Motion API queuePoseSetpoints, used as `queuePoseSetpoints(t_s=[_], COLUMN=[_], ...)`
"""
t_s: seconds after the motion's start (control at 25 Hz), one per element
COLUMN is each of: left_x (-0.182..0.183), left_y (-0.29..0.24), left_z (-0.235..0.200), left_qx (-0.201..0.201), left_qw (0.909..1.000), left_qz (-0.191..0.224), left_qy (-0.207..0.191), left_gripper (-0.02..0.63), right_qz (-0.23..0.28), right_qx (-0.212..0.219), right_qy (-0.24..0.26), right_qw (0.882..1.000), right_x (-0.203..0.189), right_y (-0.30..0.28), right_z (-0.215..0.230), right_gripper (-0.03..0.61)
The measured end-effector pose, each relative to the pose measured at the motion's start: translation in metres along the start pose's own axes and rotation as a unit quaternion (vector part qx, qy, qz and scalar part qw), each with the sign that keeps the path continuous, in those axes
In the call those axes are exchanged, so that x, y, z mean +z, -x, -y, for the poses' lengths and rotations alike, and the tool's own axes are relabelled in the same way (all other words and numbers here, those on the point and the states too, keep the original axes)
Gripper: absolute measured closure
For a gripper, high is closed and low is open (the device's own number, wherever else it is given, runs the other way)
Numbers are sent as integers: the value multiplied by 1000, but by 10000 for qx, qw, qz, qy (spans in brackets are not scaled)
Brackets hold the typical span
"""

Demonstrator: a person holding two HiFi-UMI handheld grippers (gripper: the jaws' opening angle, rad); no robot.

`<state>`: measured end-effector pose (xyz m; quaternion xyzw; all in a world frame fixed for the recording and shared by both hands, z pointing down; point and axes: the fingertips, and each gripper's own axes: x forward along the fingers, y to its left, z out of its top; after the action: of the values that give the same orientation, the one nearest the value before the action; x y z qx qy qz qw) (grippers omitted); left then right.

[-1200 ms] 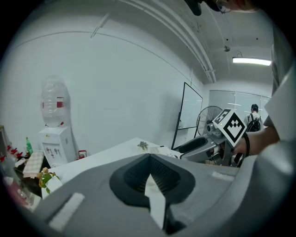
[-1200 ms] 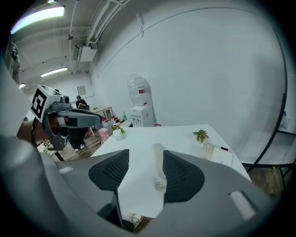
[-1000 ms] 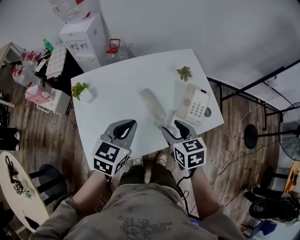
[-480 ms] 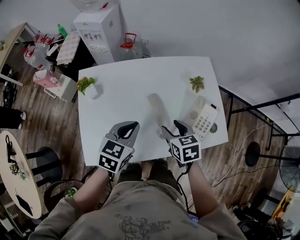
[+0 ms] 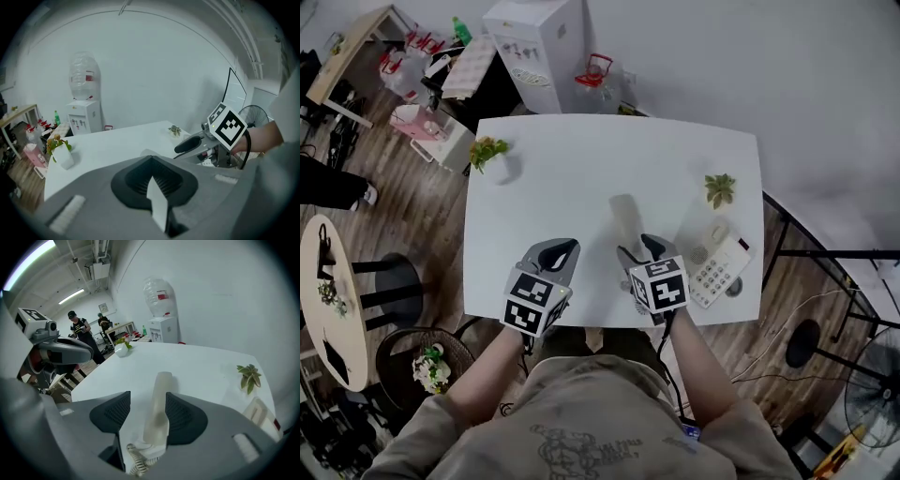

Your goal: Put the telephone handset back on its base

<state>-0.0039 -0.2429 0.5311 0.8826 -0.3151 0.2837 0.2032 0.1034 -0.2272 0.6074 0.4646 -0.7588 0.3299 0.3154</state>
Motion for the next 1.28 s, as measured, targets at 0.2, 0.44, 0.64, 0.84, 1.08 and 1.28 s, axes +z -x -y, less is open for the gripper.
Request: queuePoseSetpoints(t_s=[0.2,0.44,0.64,0.84,1.08,1.28], left_x=[-10,-24,-38,-45,-53,-59], left_y=[-12,-19,-23,-18,-7,2], left_z=[-3,-9,-8,-9,-12,-14], left_qx=[171,389,449,489,540,524], left_qw=[9995,9979,9968,9962,9958,9960], left_qz=[-109,-194,-310,-325,-327,-327], left_qy=[246,481,593,645,659,645], left_gripper=[614,614,614,614,614,613], right_qz=[-125,-337,-477,-492,-340,-266], right_qx=[22,39,-115,-271,-516,-417], right_qy=[68,-45,-148,-128,-225,-406], right_qw=[9999,9994,9987,9983,9978,9980], right_x=[1,-5,-13,-17,-17,-16], right_y=[-22,-48,-68,-84,-87,-82], right_z=[13,22,28,27,33,30], right_gripper=[318,310,291,287,322,331])
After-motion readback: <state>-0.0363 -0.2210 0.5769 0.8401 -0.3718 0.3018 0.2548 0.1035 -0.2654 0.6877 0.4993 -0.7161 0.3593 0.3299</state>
